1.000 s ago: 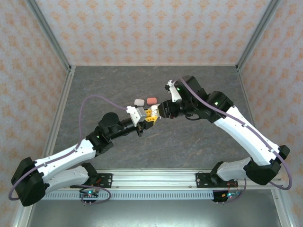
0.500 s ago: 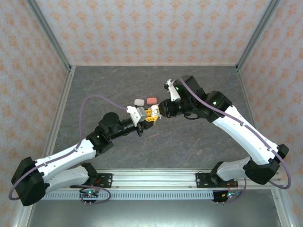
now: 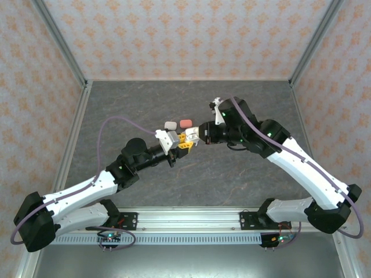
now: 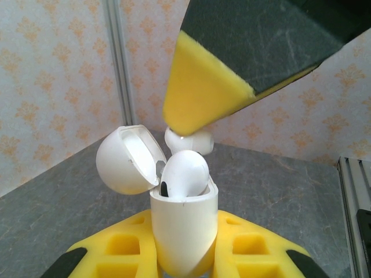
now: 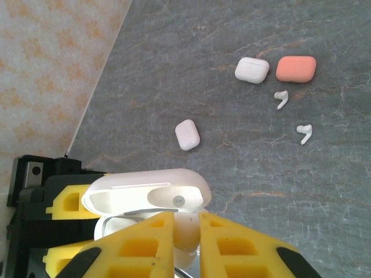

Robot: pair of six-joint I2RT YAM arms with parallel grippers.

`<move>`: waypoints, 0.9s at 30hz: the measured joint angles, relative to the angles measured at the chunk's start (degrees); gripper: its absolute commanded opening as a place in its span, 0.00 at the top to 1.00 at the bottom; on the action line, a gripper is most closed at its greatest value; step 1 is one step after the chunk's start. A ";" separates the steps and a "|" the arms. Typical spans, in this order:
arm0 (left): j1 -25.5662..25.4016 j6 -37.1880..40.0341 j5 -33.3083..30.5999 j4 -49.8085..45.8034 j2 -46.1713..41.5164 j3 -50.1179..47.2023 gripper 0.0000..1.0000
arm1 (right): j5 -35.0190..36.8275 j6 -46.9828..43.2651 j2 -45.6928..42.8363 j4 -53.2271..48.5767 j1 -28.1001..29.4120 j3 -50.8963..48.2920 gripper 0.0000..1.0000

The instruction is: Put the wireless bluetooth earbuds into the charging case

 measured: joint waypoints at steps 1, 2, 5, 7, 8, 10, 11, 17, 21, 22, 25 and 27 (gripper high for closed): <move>0.00 0.00 0.00 0.04 0.00 0.00 1.00 | 0.15 0.66 -0.17 0.33 -0.09 -0.13 0.85; -0.11 0.00 0.00 0.09 0.00 0.00 1.00 | 0.28 1.25 -0.26 0.66 -0.20 -0.33 0.85; -0.11 0.00 -0.02 0.09 0.00 0.00 1.00 | 0.46 2.71 -0.22 1.36 -0.42 -0.61 0.85; -0.11 0.00 -0.04 0.11 0.00 0.00 1.00 | 0.48 3.52 -0.22 1.64 -0.46 -0.68 0.85; -0.11 0.00 -0.07 0.13 0.00 0.00 1.00 | 0.48 3.89 -0.24 1.84 -0.48 -0.74 0.85; -0.11 0.00 -0.31 0.13 0.00 0.00 1.00 | 0.50 4.61 -0.22 2.10 -0.48 -0.87 0.85; -0.11 0.00 -0.46 0.13 0.00 0.00 1.00 | 0.48 5.05 -0.20 2.27 -0.48 -1.01 0.85; -0.11 -0.02 -0.90 0.15 0.37 0.00 1.00 | 0.22 6.62 0.00 3.34 -0.66 -1.81 0.84; -0.11 -0.22 -0.92 0.15 0.59 0.00 1.00 | -0.13 6.67 0.07 3.65 -0.74 -2.14 0.84; -0.11 -0.37 -0.92 0.15 0.59 0.00 1.00 | -0.15 6.67 0.07 3.65 -0.74 -2.14 0.85; -0.11 -0.42 -0.92 0.15 0.59 0.00 1.00 | -0.15 6.62 0.07 3.65 -0.74 -2.14 0.85; -0.11 -0.44 -0.92 0.15 0.59 0.00 1.00 | -0.13 6.60 0.07 3.63 -0.74 -2.14 0.85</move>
